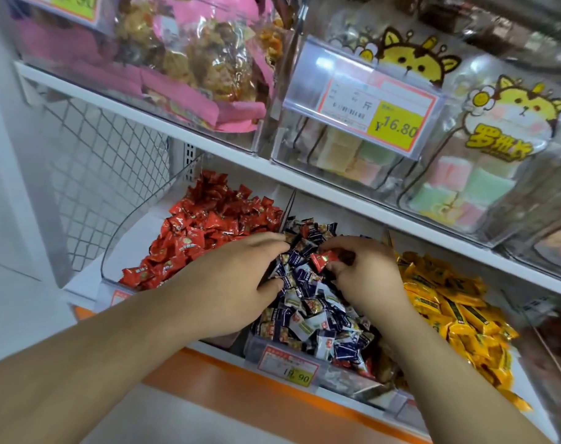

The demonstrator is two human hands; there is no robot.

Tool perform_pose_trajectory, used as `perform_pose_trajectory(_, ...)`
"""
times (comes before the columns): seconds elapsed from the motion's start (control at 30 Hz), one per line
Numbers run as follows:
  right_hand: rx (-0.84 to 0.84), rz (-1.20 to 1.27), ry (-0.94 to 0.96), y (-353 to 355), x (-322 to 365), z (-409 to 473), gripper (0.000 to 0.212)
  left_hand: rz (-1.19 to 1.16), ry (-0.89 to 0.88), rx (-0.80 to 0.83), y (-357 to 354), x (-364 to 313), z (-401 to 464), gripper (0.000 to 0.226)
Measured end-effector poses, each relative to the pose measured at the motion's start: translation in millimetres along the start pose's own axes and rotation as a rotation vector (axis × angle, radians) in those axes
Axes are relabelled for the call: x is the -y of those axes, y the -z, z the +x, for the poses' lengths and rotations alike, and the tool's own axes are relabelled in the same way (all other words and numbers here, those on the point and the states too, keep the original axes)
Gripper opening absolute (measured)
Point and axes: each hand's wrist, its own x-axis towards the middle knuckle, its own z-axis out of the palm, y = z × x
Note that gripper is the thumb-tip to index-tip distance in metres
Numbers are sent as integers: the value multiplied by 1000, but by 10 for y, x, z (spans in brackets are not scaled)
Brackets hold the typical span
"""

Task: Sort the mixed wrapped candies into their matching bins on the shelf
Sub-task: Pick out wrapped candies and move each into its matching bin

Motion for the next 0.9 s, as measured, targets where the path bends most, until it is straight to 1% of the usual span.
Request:
perform_pose_trajectory(0.13, -83, 262, -82, 127, 36, -50, 33, -31, 6, -34, 4, -15, 1, 56)
perform_pose_trajectory(0.2, -101, 434, -107, 218, 91, -96, 33, -55, 5, -62, 9, -34, 15, 52)
perform_pose_trajectory(0.27, -69, 645, -136, 305, 185, -167, 32, -72, -5, -102, 22, -59, 25, 48)
perform_pose_trajectory(0.37, 6, 833, -116, 353, 323, -268, 32, -147, 4, -184, 61, -107, 27, 47)
perform_pose_trajectory(0.43, 70, 960, -113, 329, 406, -310, 32, -272, 29, -207, 75, -132, 32, 48)
perform_pose_trajectory(0.5, 120, 1059, -119, 297, 491, -341, 31, -448, 59, -213, 95, -150, 33, 42)
perform_pose_trajectory(0.57, 138, 1083, -106, 258, 551, -355, 31, -505, 100, -236, 123, -138, 27, 33)
perform_pose_trajectory(0.7, 97, 1029, -132, 191, 598, -345, 32, -433, 209, -329, 241, 26, -13, 24)
perform_pose_trajectory(0.8, 49, 1003, -162, 122, 672, -299, 28, -303, 323, -359, 365, 233, -56, 23)
perform_pose_trajectory(0.9, 61, 1042, -146, 43, 863, -240, 25, -232, 397, -363, 435, 407, -93, 31)
